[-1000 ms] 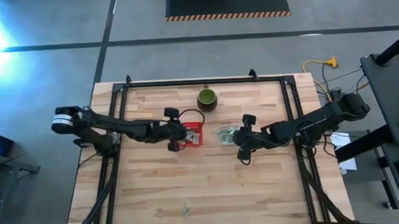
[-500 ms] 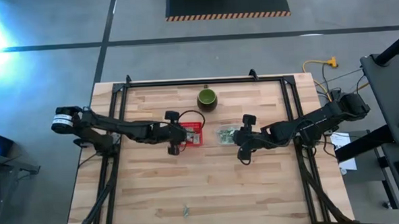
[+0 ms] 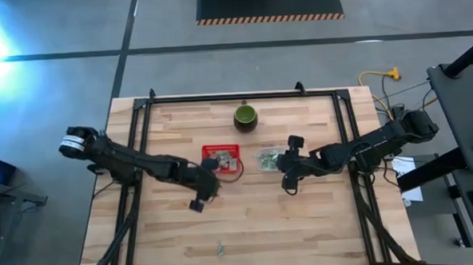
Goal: Pick and place items into bin
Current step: Put the stevia packet into the red bin
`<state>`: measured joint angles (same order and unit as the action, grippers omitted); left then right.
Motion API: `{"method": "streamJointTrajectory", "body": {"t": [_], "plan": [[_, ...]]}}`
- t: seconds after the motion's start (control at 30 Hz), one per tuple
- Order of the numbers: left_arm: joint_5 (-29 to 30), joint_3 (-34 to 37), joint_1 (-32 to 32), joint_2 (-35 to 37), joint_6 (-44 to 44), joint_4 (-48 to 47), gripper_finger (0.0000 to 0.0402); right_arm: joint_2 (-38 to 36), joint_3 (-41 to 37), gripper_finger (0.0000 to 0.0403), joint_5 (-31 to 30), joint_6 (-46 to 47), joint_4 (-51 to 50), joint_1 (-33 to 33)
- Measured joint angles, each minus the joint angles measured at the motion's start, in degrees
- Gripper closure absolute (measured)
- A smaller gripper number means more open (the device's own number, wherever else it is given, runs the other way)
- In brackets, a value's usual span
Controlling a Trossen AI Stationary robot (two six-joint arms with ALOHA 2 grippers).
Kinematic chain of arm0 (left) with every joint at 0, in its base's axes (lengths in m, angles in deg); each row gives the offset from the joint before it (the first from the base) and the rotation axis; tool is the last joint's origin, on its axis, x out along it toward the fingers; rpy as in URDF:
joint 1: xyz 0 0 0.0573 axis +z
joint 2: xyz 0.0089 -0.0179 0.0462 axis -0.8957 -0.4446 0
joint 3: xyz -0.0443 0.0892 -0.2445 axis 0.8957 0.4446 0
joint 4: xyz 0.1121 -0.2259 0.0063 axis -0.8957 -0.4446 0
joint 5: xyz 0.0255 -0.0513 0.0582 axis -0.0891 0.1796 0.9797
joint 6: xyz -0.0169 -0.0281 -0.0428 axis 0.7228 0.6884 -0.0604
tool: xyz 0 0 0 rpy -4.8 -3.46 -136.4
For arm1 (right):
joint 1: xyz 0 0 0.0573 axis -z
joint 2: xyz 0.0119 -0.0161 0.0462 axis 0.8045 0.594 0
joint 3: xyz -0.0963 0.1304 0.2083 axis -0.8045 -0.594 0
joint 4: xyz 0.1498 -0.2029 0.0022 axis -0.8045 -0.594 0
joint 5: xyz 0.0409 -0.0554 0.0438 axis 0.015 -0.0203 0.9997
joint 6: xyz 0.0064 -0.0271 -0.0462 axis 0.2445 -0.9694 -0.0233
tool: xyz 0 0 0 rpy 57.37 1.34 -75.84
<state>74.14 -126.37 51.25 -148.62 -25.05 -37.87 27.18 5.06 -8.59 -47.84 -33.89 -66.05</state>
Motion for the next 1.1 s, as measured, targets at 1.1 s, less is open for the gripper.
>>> {"method": "streamJointTrajectory", "body": {"t": [1.1], "plan": [[-8.5, -4.1, -20.7, -20.8, 1.4, 22.5, 0.0278, 0.0, -0.3, 0.0346, 0.0, 0.5, 0.5, 0.0]]}}
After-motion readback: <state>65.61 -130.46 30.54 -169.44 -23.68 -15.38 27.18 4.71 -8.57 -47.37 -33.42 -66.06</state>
